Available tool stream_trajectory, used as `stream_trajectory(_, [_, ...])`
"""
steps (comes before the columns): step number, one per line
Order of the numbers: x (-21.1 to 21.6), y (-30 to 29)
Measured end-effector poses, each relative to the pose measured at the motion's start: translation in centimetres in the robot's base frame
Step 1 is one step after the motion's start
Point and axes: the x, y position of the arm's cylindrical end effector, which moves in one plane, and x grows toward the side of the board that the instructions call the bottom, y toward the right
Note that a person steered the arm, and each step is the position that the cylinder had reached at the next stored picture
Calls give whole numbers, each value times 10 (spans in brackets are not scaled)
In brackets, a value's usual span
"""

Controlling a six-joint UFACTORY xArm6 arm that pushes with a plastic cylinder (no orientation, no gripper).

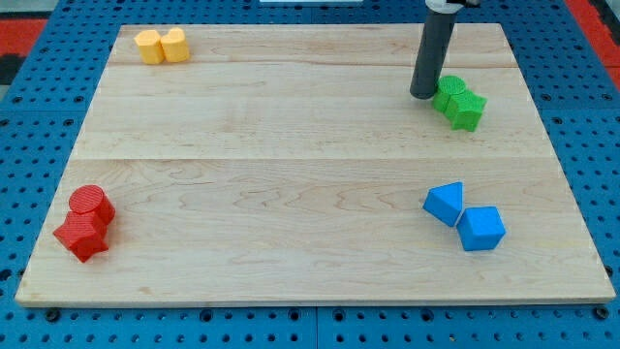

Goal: Place your hand at left center of the board

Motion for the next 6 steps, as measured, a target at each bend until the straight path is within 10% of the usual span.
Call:
stream_trajectory(4, [-17, -28])
stream_trajectory(6, [21, -248])
